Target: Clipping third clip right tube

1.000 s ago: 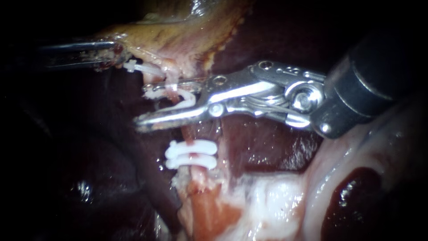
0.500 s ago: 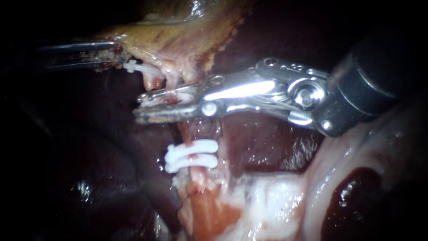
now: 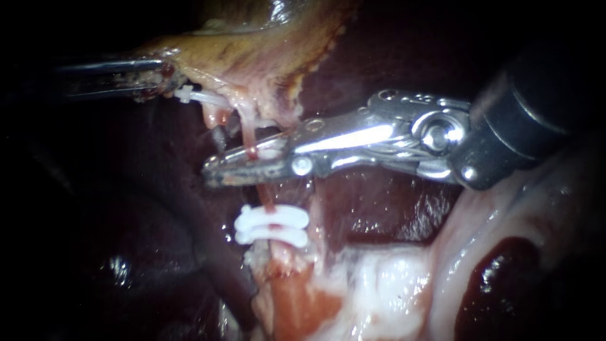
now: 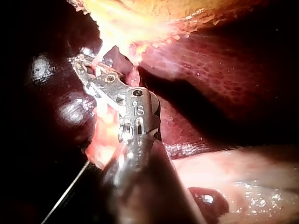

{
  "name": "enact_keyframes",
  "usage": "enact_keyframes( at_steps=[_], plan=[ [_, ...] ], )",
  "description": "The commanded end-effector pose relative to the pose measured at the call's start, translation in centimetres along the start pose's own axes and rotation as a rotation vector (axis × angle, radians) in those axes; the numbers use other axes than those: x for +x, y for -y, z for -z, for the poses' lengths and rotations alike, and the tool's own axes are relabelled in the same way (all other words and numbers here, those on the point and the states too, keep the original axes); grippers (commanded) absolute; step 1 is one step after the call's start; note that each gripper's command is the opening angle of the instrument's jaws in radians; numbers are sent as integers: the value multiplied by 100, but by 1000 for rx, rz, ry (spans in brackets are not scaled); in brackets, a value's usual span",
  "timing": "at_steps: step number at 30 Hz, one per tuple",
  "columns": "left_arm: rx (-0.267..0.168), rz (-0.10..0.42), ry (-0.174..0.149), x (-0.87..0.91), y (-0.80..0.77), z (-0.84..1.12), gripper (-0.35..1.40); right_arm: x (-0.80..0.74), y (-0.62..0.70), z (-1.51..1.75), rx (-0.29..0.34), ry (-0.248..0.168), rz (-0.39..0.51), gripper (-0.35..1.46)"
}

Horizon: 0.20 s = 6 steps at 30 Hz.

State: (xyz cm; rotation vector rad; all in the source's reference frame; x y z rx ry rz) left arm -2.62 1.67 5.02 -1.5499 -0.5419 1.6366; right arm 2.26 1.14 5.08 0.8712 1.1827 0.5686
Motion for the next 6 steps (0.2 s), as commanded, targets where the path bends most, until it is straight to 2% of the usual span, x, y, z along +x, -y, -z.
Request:
enact_keyframes(
  at_steps=[1,6],
  plan=[
    [0,0,0,0,0,0,-35,-1,-1,-1,-1,-1,1,-35],
    [0,0,0,0,0,-1,-35,-1,-4,0,-3,-1,1,-35]
  ],
)
